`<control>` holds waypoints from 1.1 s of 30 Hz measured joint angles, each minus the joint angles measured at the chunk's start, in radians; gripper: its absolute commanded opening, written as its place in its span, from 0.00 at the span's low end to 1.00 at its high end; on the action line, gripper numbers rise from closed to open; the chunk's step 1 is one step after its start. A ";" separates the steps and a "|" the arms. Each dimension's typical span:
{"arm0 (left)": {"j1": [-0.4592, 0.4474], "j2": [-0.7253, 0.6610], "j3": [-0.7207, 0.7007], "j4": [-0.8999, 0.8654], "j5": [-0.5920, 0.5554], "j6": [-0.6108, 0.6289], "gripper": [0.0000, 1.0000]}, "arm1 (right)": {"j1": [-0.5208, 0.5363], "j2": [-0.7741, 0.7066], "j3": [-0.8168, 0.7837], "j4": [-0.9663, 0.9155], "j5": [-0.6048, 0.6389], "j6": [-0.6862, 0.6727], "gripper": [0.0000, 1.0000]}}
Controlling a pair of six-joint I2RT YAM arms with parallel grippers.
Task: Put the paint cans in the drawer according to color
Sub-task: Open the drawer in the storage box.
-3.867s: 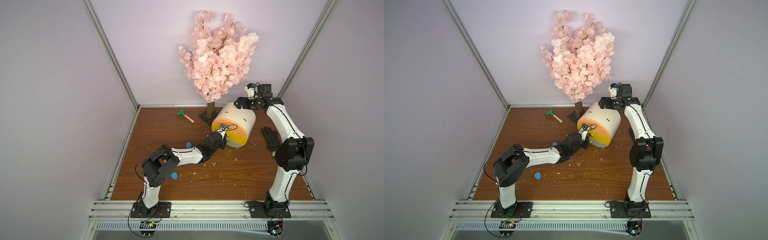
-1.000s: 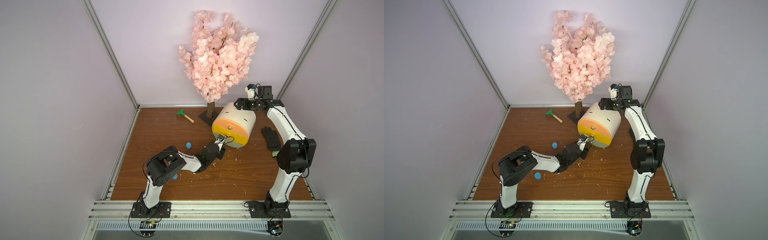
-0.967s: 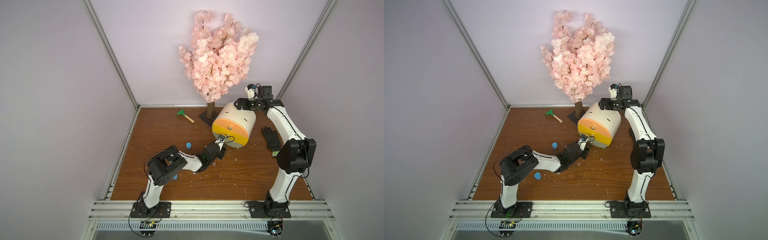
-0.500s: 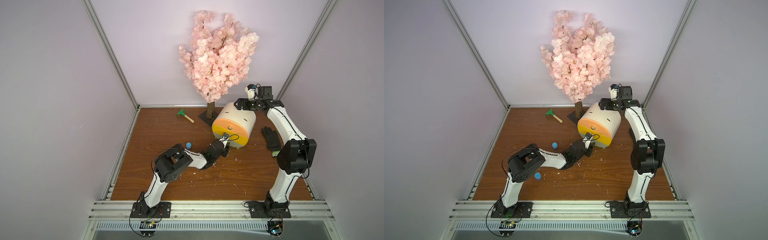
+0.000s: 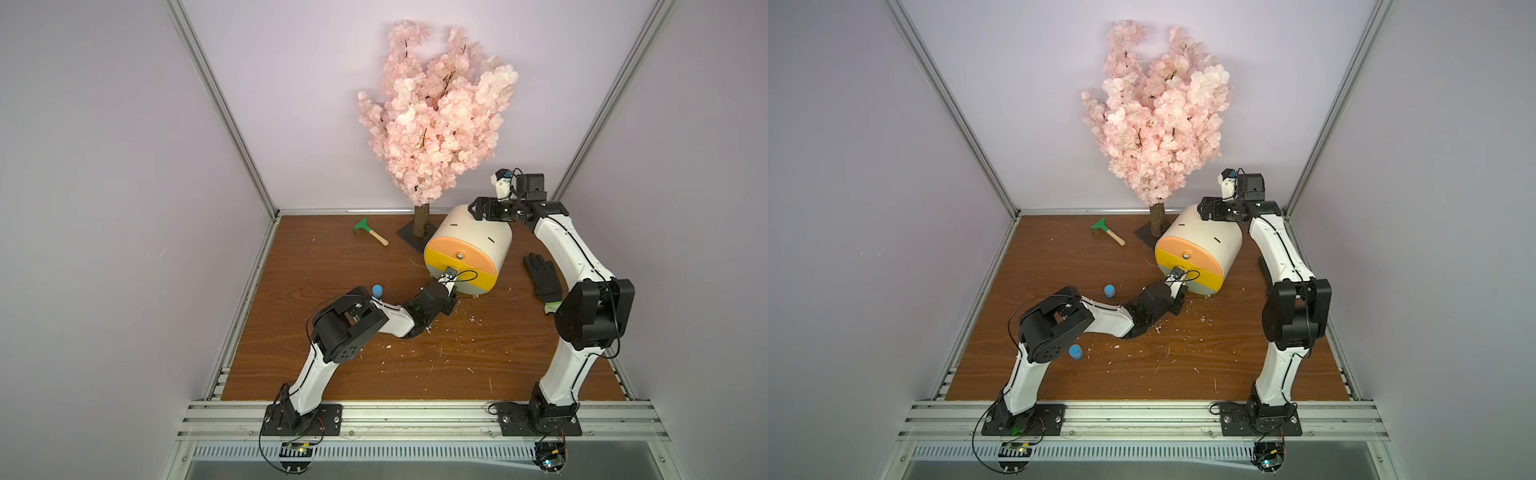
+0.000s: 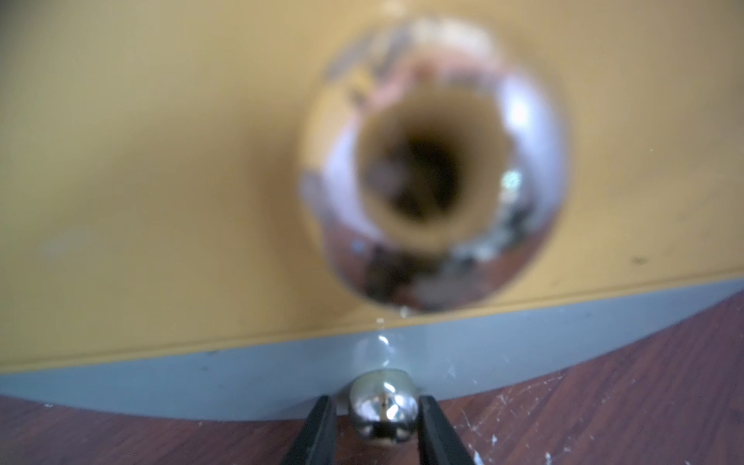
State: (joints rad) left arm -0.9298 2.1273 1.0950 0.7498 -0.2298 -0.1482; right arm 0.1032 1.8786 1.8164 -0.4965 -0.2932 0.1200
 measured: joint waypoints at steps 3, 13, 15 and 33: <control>0.000 0.000 0.000 0.000 0.000 0.000 0.39 | 0.000 -0.002 -0.005 0.007 0.000 0.000 0.97; 0.000 0.000 0.000 0.001 0.000 -0.001 0.40 | 0.000 -0.002 -0.005 0.008 0.000 0.000 0.97; 0.000 0.000 0.000 0.000 -0.001 -0.001 0.38 | 0.000 -0.002 -0.005 0.008 0.000 0.000 0.97; 0.000 -0.020 0.006 -0.010 0.000 -0.005 0.29 | 0.000 -0.009 -0.023 0.027 0.000 0.000 0.97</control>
State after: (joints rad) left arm -0.9295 2.1075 1.1007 0.7399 -0.2295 -0.1532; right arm 0.1032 1.8698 1.7935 -0.4698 -0.2935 0.1204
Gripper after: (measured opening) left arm 0.315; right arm 0.975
